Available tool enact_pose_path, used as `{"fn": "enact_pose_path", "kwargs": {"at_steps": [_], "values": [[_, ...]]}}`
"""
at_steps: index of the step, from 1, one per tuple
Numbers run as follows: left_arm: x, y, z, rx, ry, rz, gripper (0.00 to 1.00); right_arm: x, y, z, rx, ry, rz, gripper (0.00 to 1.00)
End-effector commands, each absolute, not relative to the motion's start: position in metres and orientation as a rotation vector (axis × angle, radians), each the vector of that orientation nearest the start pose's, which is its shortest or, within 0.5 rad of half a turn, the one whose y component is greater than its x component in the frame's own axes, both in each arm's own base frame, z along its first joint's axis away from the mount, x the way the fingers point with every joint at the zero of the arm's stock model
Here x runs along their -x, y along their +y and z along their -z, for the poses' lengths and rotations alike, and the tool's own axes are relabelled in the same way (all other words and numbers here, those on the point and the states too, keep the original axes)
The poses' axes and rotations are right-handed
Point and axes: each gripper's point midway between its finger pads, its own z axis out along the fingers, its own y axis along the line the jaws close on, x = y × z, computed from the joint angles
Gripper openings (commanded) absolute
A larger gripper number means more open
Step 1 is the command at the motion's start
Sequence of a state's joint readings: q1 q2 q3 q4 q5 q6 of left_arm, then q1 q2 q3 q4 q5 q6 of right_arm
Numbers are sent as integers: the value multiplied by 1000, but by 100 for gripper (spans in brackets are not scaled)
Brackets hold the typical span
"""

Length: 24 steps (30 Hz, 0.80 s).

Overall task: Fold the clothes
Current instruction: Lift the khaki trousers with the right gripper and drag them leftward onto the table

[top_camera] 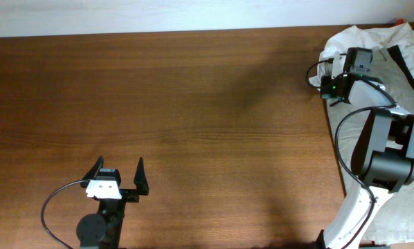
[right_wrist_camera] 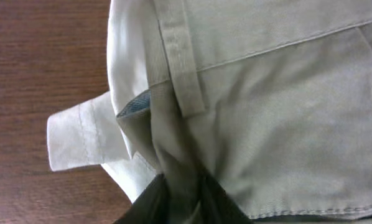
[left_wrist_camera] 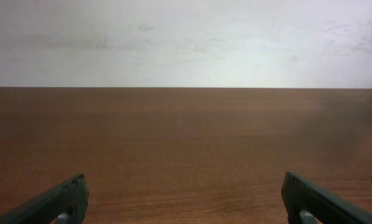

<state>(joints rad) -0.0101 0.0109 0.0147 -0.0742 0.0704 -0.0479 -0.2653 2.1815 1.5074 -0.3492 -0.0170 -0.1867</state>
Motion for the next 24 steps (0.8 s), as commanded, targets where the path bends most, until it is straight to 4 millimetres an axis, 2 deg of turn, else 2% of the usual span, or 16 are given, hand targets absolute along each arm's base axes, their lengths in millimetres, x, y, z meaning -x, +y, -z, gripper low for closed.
{"fn": "enact_pose_path", "kwargs": {"at_steps": [1, 3, 4, 6, 8, 9, 12, 13, 14, 15, 16, 18, 19, 20, 21, 24], "values": [[-245, -15, -158, -34, 1644, 94, 99, -508, -147, -10, -127, 2613, 175, 7], [-245, -15, -158, -34, 1644, 95, 99, -509, -148, -12, -177, 2602, 162, 4], [-245, -15, -158, -33, 1644, 95, 99, -511, -148, -22, -229, 2577, 150, 4], [-245, -15, -158, -34, 1644, 94, 99, -519, -149, -54, -269, 2498, 140, 4], [-245, -15, -158, -33, 1644, 95, 99, -522, -147, -113, -254, 2385, 139, 4], [-245, -15, -158, -34, 1644, 95, 99, -521, -145, -130, -263, 2358, 123, 4], [-245, -15, -158, -34, 1644, 94, 99, -512, -120, -209, -193, 2225, 28, 4], [-245, -15, -158, -34, 1644, 94, 99, -510, -113, -225, -176, 2194, 24, 4], [-245, -15, -158, -33, 1644, 95, 99, -506, -88, -250, -136, 2151, -13, 4], [-245, -15, -158, -33, 1644, 95, 99, -505, -56, -265, -57, 2125, -83, 4], [-245, -15, -158, -34, 1644, 94, 99, -505, -27, -274, 11, 2107, -139, 4], [-245, -15, -158, -34, 1644, 95, 99, -505, 55, -286, 118, 2068, -295, 4], [-245, -15, -158, -34, 1644, 94, 99, -505, 89, -287, 165, 2055, -351, 4], [-245, -15, -158, -33, 1644, 95, 99, -501, 138, -288, 229, 2031, -431, 4], [-245, -15, -158, -34, 1644, 94, 99, -489, 201, -287, 332, 2002, -518, 4], [-245, -15, -158, -34, 1644, 94, 99, -446, 337, -275, 489, 1944, -738, 5]]}}
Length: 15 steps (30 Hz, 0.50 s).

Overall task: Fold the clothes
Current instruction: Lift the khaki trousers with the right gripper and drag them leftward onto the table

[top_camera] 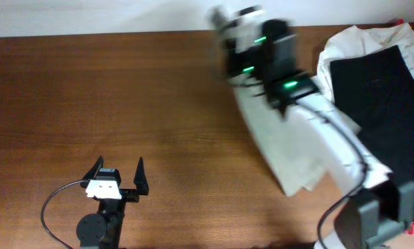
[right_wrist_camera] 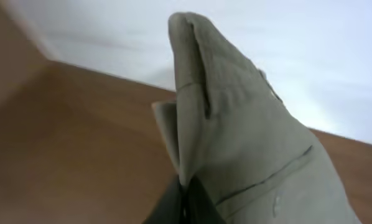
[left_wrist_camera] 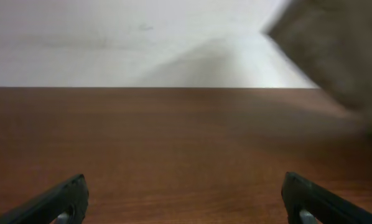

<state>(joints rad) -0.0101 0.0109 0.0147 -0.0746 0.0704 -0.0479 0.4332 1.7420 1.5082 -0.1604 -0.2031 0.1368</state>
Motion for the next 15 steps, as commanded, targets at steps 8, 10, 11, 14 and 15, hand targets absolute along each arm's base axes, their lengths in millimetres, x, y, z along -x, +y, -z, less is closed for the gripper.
{"fn": "enact_pose_path", "kwargs": {"at_steps": [8, 10, 11, 14, 15], "values": [[-245, -15, -158, -33, 1644, 95, 99, -426, 356, -299, 495, 1883, -730, 100], [-245, -15, -158, -33, 1644, 95, 99, -452, 290, -305, 371, 1943, -641, 99], [-245, -15, -158, -33, 1644, 95, 99, -461, 253, -295, 304, 2014, -582, 99], [-245, -15, -158, -34, 1644, 95, 99, -461, 183, -252, 188, 2242, -539, 99], [-245, -15, -158, -33, 1644, 95, 99, -455, 146, -230, 98, 2358, -482, 99]]}}
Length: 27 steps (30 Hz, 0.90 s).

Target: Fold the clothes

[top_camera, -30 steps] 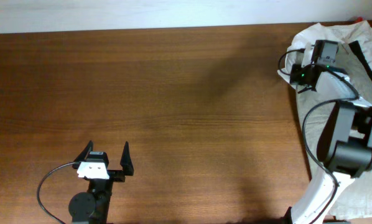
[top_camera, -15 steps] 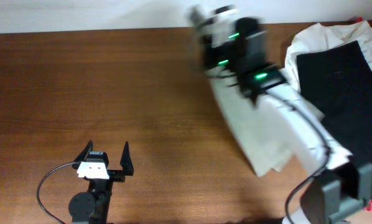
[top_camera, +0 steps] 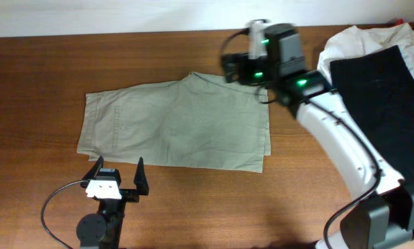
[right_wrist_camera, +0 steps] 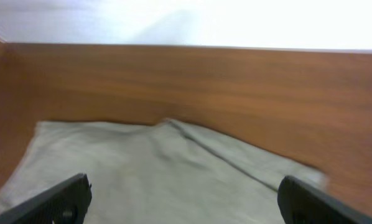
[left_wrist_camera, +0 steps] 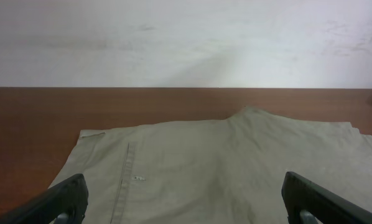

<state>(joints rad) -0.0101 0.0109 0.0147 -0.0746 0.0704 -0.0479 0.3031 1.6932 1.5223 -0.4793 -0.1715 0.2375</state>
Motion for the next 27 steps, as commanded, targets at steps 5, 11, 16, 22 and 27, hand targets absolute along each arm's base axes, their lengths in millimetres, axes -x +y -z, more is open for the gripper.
{"fn": "enact_pose_path", "kwargs": {"at_steps": [5, 11, 16, 22, 27], "values": [[-246, -14, -158, -28, 1644, 88, 99, -470, 89, -160, -69, 2521, -302, 99], [-246, -14, -158, -28, 1644, 88, 99, -483, 92, -58, -87, 2687, -272, 76], [-246, -14, -158, -28, 1644, 89, 99, -482, 91, -26, -99, 2740, -248, 64], [-246, -14, -158, -28, 1644, 89, 99, -478, 88, -11, -106, 2777, -230, 63], [-246, -14, -158, -28, 1644, 89, 99, -477, 88, -10, -107, 2782, -229, 47]]}}
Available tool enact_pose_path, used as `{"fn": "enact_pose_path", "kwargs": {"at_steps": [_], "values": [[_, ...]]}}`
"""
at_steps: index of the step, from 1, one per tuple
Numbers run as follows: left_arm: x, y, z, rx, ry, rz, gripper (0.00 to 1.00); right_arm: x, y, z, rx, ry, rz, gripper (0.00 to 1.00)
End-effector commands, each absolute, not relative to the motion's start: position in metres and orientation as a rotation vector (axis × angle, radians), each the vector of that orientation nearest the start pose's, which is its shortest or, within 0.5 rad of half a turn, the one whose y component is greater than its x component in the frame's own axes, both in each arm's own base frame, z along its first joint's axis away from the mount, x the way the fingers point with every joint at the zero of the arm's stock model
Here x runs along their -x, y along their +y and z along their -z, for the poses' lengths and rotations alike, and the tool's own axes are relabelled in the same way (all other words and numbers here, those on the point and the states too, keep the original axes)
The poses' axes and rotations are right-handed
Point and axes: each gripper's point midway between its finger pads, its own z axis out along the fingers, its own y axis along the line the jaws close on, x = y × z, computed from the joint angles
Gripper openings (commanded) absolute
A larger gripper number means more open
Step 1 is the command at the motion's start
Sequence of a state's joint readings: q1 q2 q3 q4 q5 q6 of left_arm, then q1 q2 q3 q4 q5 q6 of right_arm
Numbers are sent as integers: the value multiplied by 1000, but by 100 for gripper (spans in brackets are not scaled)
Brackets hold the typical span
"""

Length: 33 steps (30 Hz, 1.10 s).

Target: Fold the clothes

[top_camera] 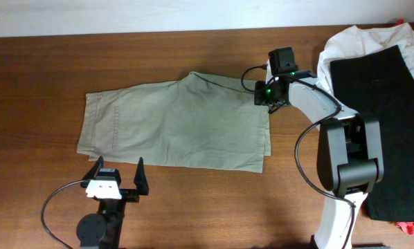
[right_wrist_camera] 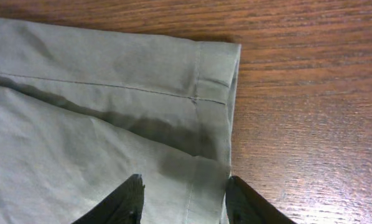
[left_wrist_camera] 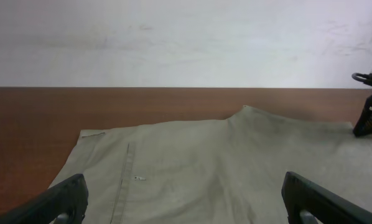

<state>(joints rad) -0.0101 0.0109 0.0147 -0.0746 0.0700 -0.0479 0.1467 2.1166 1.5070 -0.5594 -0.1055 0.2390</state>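
Note:
Khaki shorts [top_camera: 176, 131] lie spread flat across the middle of the table, also filling the lower left wrist view [left_wrist_camera: 217, 162]. My right gripper [top_camera: 268, 94] is low over their far right corner. In the right wrist view it [right_wrist_camera: 185, 194] is open, its fingers [right_wrist_camera: 131, 193] straddling the hem [right_wrist_camera: 214, 81] with cloth flat between them. My left gripper [top_camera: 119, 173] rests open at the table's near edge, just short of the shorts' near edge; in its own view [left_wrist_camera: 185, 208] nothing is between the fingers.
A pile of other clothes, a white piece [top_camera: 345, 41] under a black one [top_camera: 383, 104], lies at the table's right end. Something red shows at the bottom right corner. A white wall [left_wrist_camera: 186, 37] runs behind the table.
My right gripper was open in the air above the shorts' far edge; it is now down at their far right corner, still open. The shorts and the left arm have not moved.
First my right gripper was shut on the khaki garment in the pile at the right, with the table bare. Then it held the garment in the air over the table. Then the shorts lay flat and the gripper was open; now it sits at their corner.

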Motion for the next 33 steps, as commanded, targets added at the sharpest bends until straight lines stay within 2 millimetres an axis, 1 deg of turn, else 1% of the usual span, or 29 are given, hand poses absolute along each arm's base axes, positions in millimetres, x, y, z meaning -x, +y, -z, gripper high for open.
{"fn": "enact_pose_path", "kwargs": {"at_steps": [1, 2, 4, 8, 9, 10, 14, 15, 16, 17, 19, 21, 24, 26, 29, 32, 33], "values": [[-246, -14, -158, -29, 1644, 89, 99, -476, 88, -10, -107, 2784, -229, 47], [-246, -14, -158, -29, 1644, 89, 99, -476, 88, -9, -107, 2786, -228, 48], [-246, -14, -158, -29, 1644, 89, 99, -474, 88, -8, -108, 2795, -226, 54], [-246, -14, -158, -28, 1644, 89, 99, -473, 85, -3, -113, 2803, -202, 54], [-246, -14, -158, -28, 1644, 89, 99, -474, 84, -3, -113, 2798, -199, 50], [-246, -14, -158, -28, 1644, 88, 99, -475, 85, -4, -113, 2794, -200, 43], [-246, -14, -158, -28, 1644, 89, 99, -482, 84, -7, -108, 2766, -195, 20], [-246, -14, -158, -28, 1644, 88, 99, -483, 84, -8, -107, 2764, -193, 13], [-246, -14, -158, -28, 1644, 89, 99, -484, 80, -8, -115, 2758, -158, 4], [-246, -14, -158, -29, 1644, 89, 99, -486, 76, -10, -122, 2751, -124, 4], [-246, -14, -158, -28, 1644, 89, 99, -492, 75, -24, -122, 2727, -120, 4], [-246, -14, -158, -28, 1644, 89, 99, -499, 77, -53, -119, 2685, -131, 4], [-246, -14, -158, -28, 1644, 88, 99, -504, 77, -90, -116, 2634, -142, 4], [-246, -14, -158, -28, 1644, 89, 99, -507, 79, -104, -112, 2609, -158, 4], [-246, -14, -158, -29, 1644, 89, 99, -508, 87, -114, -94, 2591, -221, 4], [-246, -14, -158, -28, 1644, 88, 99, -504, 89, -145, -86, 2535, -242, 4], [-246, -14, -158, -28, 1644, 89, 99, -502, 88, -161, -84, 2507, -247, 4]]}}
